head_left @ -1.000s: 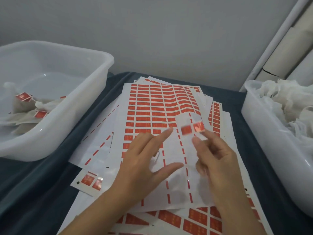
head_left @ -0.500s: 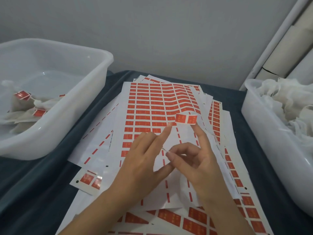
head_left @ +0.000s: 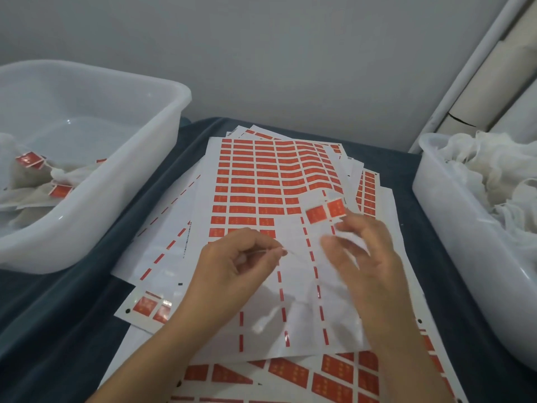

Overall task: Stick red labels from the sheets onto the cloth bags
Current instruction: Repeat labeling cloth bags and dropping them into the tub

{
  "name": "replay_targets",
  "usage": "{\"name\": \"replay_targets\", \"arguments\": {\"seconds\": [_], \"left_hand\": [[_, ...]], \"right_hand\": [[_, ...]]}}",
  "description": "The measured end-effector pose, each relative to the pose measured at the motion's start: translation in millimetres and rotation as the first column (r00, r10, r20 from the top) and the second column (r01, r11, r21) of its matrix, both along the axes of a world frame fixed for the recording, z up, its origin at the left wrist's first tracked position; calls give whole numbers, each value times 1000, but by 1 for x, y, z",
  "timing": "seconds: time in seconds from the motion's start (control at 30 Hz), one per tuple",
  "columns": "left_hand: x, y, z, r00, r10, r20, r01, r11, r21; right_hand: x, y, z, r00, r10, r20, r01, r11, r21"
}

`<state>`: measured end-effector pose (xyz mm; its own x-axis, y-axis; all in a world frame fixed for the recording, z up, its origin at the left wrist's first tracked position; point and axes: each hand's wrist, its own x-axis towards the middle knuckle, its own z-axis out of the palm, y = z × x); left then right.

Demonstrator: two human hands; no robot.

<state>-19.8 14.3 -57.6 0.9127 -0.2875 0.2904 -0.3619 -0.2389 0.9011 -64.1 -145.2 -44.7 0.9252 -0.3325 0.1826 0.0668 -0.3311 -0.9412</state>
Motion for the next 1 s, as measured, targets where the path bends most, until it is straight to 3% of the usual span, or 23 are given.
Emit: {"name": "replay_targets", "arguments": {"seconds": [0.07,0.13,0.23,0.6,1.0], "left_hand": [[0,1,0,1000,-27,-7,27,1000,9],[-1,0,0,999,-48,-2,48,999,15],[-1,0,1,998,-51,28,50,998,27],[-3,0,2,998,-19,54,18,1000,16],[-3,-2,2,999,-44,-27,44,999,-22]], "right_hand": [[-3,-1,6,1000,5,-17,-3,995,98],[-4,2,9,987,159,-31,-152,975,161],[-2,10,4,949,305,-76,-293,947,131],[0,11,-3,944,320,-83,-308,943,127],[2,9,-5,963,263,-55,-257,961,99]]}}
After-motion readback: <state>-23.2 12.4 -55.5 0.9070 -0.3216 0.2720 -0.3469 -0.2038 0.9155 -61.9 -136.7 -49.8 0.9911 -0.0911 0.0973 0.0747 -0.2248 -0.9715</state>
